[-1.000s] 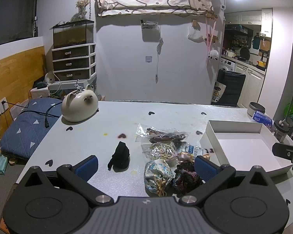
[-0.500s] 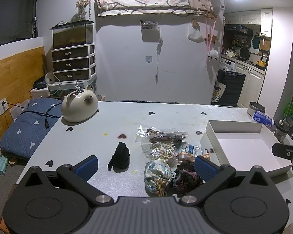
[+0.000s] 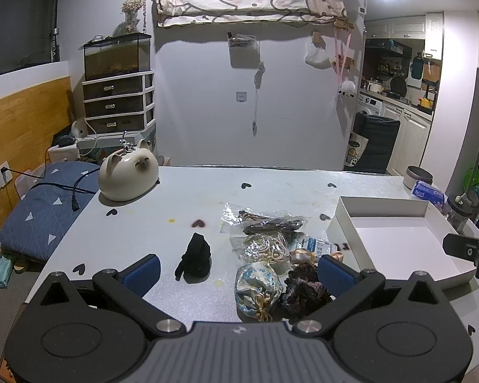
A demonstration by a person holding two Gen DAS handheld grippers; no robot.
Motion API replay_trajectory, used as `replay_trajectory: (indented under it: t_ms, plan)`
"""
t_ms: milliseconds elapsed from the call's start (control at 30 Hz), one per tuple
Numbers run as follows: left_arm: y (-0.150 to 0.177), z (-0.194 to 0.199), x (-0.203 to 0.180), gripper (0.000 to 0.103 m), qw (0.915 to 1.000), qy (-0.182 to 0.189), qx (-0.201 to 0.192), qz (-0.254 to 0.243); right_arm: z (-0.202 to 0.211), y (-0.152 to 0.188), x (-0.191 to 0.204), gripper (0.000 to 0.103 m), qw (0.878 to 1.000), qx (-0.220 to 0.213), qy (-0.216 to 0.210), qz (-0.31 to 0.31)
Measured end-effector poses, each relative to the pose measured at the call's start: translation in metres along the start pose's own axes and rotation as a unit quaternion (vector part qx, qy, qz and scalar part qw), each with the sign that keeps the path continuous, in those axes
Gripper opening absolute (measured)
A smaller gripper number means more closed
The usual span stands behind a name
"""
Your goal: Organize soft objects
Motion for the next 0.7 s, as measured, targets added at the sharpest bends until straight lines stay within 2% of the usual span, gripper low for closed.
replay_trajectory:
  t_ms: [700]
  plan:
    - [0.0001,0.0001,0.0001,0.103,1.0,-0.001,0.0,0.0,-0.0021,-0.0006,-0.0001,0.103,1.0,0.002,0.0,-0.001]
Point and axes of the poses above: each gripper's, at about its wrist camera, not at the fingertips, and z roughly against the way its jaws point, x to its left, y to its underside, the point moved 5 cm from there along -z, roughly the way its jaws point, and after that the axes turned 7 degrees about -z, right-handed, at the moved point
